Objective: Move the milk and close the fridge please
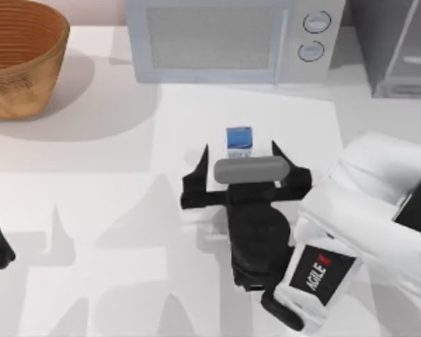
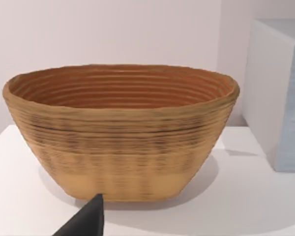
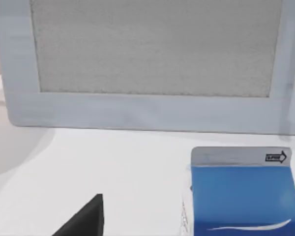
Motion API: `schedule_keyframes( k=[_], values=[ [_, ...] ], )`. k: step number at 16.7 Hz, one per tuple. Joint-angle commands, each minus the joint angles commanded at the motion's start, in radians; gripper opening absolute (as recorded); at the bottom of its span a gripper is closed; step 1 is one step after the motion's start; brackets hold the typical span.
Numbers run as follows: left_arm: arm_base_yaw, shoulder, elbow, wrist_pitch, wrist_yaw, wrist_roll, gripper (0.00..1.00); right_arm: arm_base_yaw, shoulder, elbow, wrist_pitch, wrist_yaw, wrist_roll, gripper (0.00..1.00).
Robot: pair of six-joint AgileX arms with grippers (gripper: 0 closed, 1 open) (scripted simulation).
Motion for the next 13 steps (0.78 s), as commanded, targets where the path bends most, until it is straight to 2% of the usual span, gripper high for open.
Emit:
schedule_keyframes(
  k=[13],
  values=[
    [0.0, 0.0, 0.0, 0.0, 0.0, 0.0, 1.0, -0.074, 0.038, 0.131, -0.091, -0.074, -0.002, 1.0]
  ],
)
